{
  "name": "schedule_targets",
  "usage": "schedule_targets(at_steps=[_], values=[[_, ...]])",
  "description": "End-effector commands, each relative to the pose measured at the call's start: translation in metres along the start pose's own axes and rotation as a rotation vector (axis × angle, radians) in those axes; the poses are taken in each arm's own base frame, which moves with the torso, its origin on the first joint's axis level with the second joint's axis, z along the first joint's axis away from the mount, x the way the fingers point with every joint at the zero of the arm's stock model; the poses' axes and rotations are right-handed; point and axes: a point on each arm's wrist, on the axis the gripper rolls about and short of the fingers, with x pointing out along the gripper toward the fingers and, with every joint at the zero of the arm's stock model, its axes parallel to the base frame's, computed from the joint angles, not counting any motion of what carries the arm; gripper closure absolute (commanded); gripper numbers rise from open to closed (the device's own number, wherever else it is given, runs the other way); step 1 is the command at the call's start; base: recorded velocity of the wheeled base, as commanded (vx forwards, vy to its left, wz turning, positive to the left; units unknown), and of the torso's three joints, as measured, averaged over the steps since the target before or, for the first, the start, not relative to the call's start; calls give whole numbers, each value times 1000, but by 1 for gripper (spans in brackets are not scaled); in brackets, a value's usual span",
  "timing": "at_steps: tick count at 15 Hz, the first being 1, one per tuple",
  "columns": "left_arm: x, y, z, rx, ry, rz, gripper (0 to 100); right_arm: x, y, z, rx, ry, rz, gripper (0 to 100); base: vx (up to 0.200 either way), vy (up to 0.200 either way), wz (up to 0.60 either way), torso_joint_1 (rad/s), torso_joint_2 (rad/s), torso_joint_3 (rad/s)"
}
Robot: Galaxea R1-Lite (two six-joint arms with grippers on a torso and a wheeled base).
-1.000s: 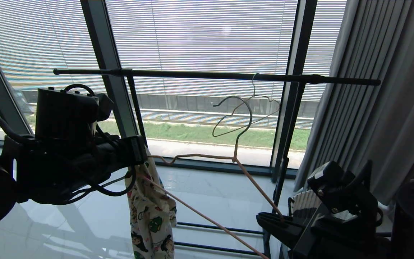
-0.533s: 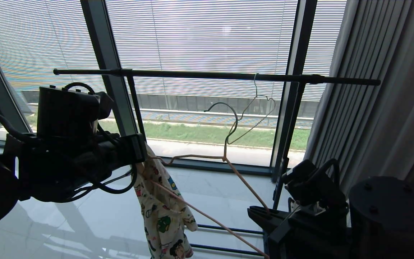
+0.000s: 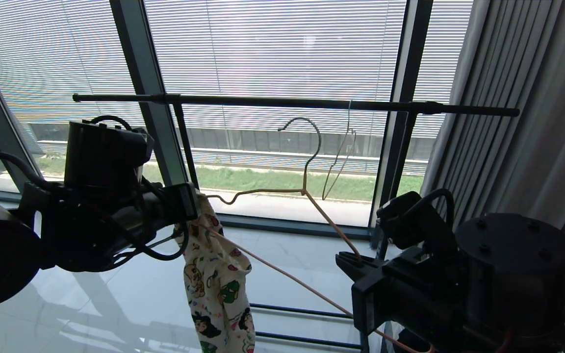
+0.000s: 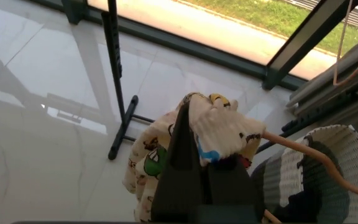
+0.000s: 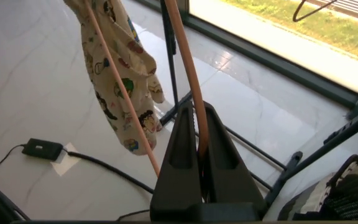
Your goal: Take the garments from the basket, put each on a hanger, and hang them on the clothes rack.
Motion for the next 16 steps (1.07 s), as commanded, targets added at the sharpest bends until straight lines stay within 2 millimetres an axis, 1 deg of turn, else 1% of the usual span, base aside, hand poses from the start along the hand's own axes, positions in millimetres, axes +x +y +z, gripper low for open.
schedule_targets(at_steps=[1, 2, 5, 7, 10, 11, 13, 14, 16], values=[[5, 0, 5, -33, -13, 19, 100, 5, 2, 1, -5, -1, -6, 100, 0, 0, 0, 0, 0, 0], [4, -1, 8, -57, -22, 16, 100, 6, 2, 0, -7, 1, -15, 100, 0, 0, 0, 0, 0, 0], [3, -2, 6, -51, -10, 13, 100, 12, 6, 0, -6, -4, -14, 100, 0, 0, 0, 0, 0, 0], [0, -9, 4, -42, -10, -15, 100, 19, 10, 0, -4, -14, -8, 100, 0, 0, 0, 0, 0, 0], [-10, -24, 4, -68, -15, -78, 100, 27, 18, -9, -21, 4, 9, 100, 0, 0, 0, 0, 0, 0], [-15, -24, 3, -61, -8, -88, 100, 27, 19, -10, -24, 9, 13, 100, 0, 0, 0, 0, 0, 0], [-16, -24, 4, -59, -4, -87, 100, 29, 19, -13, -29, 18, 11, 100, 0, 0, 0, 0, 0, 0], [-22, -25, 5, -60, -12, -101, 100, 31, 19, -15, -32, 25, 9, 100, 0, 0, 0, 0, 0, 0], [-42, -32, 6, -54, -19, -201, 100, 37, 21, -17, -33, 31, 8, 100, 0, 0, 0, 0, 0, 0]])
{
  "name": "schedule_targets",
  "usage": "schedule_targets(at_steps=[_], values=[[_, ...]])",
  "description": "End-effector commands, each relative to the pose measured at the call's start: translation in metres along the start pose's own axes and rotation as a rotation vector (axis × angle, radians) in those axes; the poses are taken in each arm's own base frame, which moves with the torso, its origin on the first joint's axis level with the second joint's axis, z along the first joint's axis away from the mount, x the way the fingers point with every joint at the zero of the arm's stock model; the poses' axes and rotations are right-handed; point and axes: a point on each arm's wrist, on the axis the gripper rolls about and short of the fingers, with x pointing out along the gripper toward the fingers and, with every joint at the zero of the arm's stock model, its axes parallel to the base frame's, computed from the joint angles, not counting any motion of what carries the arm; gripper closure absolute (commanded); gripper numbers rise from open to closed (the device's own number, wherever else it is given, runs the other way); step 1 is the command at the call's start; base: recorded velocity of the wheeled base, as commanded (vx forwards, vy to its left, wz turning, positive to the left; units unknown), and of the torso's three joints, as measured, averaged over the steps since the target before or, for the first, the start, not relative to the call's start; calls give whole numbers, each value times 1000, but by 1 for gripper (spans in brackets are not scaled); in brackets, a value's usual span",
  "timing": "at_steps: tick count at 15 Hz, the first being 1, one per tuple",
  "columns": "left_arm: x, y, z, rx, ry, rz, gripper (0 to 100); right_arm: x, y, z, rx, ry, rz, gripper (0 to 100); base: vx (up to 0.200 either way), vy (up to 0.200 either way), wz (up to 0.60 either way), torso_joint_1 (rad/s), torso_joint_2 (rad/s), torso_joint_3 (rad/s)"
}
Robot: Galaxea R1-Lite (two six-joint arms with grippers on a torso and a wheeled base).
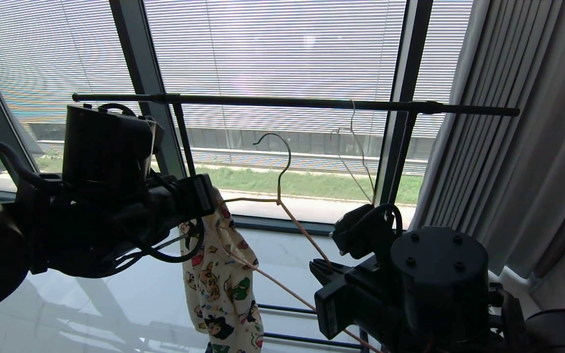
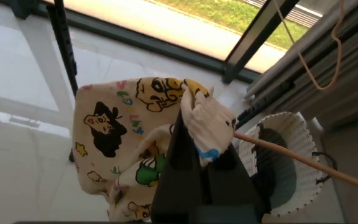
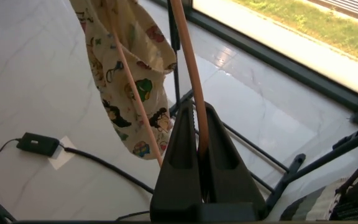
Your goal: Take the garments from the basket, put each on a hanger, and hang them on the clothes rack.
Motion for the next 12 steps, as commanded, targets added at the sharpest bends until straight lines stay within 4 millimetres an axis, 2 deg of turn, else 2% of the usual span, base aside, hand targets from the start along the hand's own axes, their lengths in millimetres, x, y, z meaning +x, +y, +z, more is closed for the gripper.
schedule_targets(at_steps=[1, 4, 12], values=[[-28, -10, 0, 5, -1, -150, 100, 8, 4, -1, 1, -7, 5, 100, 0, 0, 0, 0, 0, 0], [-64, -14, 0, 16, 44, -420, 100, 16, 10, 5, 4, -34, 18, 100, 0, 0, 0, 0, 0, 0], [-74, -9, 2, 11, 22, -433, 100, 17, 12, 5, 7, -47, 21, 100, 0, 0, 0, 0, 0, 0]])
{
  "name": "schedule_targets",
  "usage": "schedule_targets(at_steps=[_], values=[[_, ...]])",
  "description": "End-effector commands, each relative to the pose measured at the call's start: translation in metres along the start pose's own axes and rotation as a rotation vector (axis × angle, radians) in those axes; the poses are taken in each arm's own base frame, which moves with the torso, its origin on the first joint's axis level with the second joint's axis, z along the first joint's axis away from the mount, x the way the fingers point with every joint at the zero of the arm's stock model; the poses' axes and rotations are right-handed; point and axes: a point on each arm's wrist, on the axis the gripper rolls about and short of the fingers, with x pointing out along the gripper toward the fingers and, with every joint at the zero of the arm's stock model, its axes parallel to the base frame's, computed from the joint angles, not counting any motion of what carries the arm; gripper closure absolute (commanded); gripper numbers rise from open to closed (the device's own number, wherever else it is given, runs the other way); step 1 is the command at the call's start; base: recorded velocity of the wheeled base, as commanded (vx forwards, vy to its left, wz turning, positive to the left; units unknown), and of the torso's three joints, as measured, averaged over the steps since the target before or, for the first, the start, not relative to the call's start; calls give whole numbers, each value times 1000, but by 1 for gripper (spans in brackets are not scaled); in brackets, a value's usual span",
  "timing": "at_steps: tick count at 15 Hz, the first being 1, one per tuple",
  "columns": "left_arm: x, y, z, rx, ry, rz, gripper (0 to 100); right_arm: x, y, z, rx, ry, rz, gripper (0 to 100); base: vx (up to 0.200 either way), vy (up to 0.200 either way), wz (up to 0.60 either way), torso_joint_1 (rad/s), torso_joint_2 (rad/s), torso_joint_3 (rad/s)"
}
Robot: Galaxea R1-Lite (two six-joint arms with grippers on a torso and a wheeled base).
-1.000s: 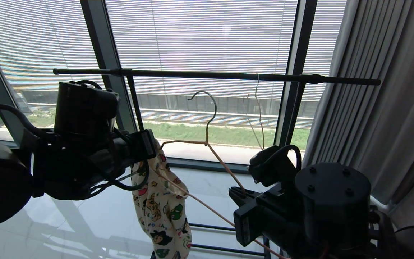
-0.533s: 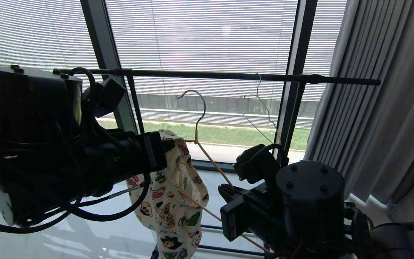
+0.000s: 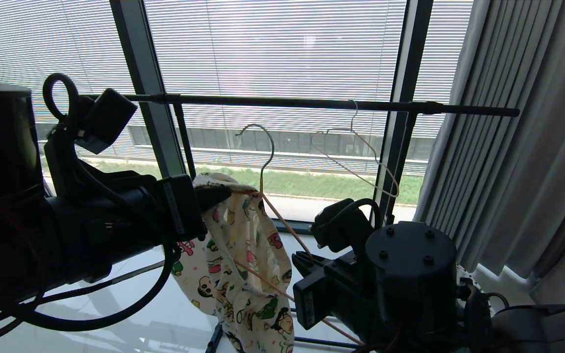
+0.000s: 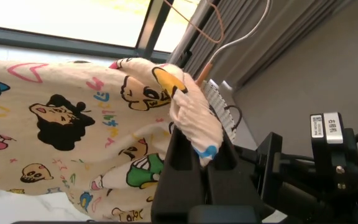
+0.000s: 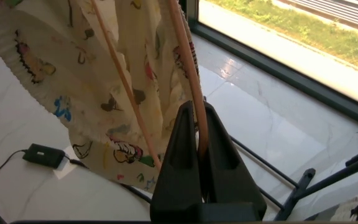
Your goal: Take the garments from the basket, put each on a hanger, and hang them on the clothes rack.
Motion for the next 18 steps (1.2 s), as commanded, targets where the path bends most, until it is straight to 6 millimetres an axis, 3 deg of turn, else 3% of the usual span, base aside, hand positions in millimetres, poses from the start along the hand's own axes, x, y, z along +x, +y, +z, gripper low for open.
schedule_targets(at_steps=[1, 2, 3, 8, 11, 13, 14, 18], values=[[-4, 0, 1, -1, -11, -4, 100, -1, 0, 1, 2, -5, 1, 100, 0, 0, 0, 0, 0, 0], [-4, 0, 1, -2, -12, -1, 100, -1, 0, 2, 6, -13, 3, 100, 0, 0, 0, 0, 0, 0], [-4, 1, 2, -1, -18, 7, 0, -1, 0, 2, 7, -16, 4, 100, 0, 0, 0, 0, 0, 0], [-7, 14, 11, 77, -67, 99, 0, -7, 0, 10, 16, -60, 8, 100, 0, 0, 0, 0, 0, 0], [-14, 24, 17, 92, -99, 148, 0, -12, -5, 1, -7, -52, -20, 100, 0, 0, 0, 0, 0, 0], [-22, 35, 7, 169, -79, 186, 0, -20, -11, -5, -38, -45, -24, 100, 0, 0, 0, 0, 0, 0], [-31, 41, -9, 260, -38, 193, 0, -32, -16, -7, -68, -45, -19, 100, 0, 0, 0, 0, 0, 0], [-54, 46, -38, 364, 20, 64, 0, -73, -34, -16, -158, -14, 78, 100, 0, 0, 0, 0, 0, 0]])
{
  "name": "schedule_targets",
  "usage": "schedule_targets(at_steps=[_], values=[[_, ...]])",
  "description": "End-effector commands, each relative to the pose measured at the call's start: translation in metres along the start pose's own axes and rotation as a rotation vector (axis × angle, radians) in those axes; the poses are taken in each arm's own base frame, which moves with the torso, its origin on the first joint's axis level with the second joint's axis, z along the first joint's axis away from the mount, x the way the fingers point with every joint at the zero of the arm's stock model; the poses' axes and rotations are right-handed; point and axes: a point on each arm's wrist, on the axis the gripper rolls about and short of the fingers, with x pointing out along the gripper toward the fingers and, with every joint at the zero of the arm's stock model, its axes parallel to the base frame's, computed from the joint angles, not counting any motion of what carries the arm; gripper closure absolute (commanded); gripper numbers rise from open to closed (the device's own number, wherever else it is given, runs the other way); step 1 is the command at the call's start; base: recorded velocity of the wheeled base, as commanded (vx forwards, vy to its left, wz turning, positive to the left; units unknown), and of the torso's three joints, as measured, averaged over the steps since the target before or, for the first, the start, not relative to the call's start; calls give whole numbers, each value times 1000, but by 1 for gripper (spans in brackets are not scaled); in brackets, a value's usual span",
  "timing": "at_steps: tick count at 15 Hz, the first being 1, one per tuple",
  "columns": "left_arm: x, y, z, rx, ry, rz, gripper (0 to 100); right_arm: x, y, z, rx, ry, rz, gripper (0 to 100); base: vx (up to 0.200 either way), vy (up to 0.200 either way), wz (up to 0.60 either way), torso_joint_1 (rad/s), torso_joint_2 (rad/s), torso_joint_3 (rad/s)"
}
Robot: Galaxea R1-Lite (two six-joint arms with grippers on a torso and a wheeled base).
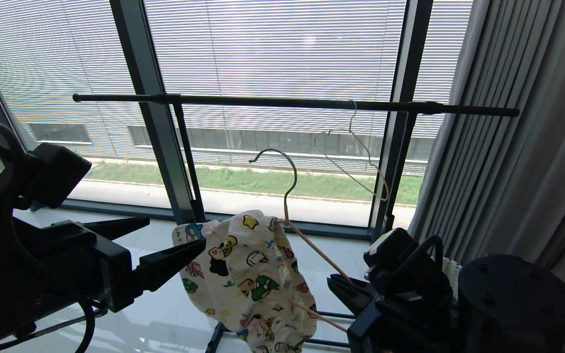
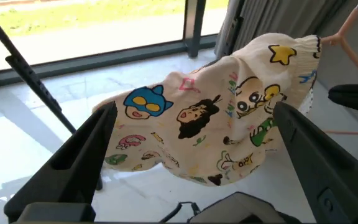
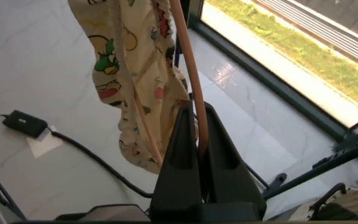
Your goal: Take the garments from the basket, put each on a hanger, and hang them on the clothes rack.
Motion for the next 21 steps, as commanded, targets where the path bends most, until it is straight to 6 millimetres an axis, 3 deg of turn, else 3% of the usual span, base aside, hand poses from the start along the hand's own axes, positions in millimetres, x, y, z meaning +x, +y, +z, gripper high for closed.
schedule_targets(at_steps=[1, 4, 7, 16, 21], values=[[-27, -9, -18, 26, -32, -129, 0, -35, -12, -7, -54, -4, 45, 100, 0, 0, 0, 0, 0, 0], [-45, -19, -45, 76, -23, -274, 0, -58, -17, -20, -138, 11, 123, 100, 0, 0, 0, 0, 0, 0], [-48, -23, -80, 333, 30, -359, 0, -65, -16, -26, -180, 21, 172, 100, 0, 0, 0, 0, 0, 0], [-18, -28, -87, 381, 163, -409, 0, -77, 15, -33, -296, 15, 338, 100, 0, 0, 0, 0, 0, 0], [3, -33, -86, 426, 172, -415, 0, -76, 21, -29, -300, 1, 359, 100, 0, 0, 0, 0, 0, 0]])
